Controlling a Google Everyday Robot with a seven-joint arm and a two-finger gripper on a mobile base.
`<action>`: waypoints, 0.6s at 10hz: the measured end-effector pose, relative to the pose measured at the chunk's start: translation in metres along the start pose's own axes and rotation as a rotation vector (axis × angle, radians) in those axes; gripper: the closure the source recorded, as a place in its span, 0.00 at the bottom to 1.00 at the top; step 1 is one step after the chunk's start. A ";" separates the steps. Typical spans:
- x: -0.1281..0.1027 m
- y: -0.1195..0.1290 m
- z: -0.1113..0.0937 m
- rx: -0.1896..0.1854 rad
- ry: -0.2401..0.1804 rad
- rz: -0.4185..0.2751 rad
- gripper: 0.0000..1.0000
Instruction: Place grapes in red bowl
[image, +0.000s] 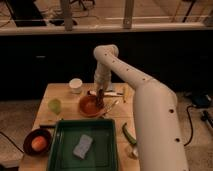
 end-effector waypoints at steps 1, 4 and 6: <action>-0.001 0.004 0.000 0.000 -0.002 0.003 0.98; -0.002 0.009 0.000 0.003 -0.009 0.006 0.94; -0.002 0.006 0.000 0.006 -0.015 0.002 0.93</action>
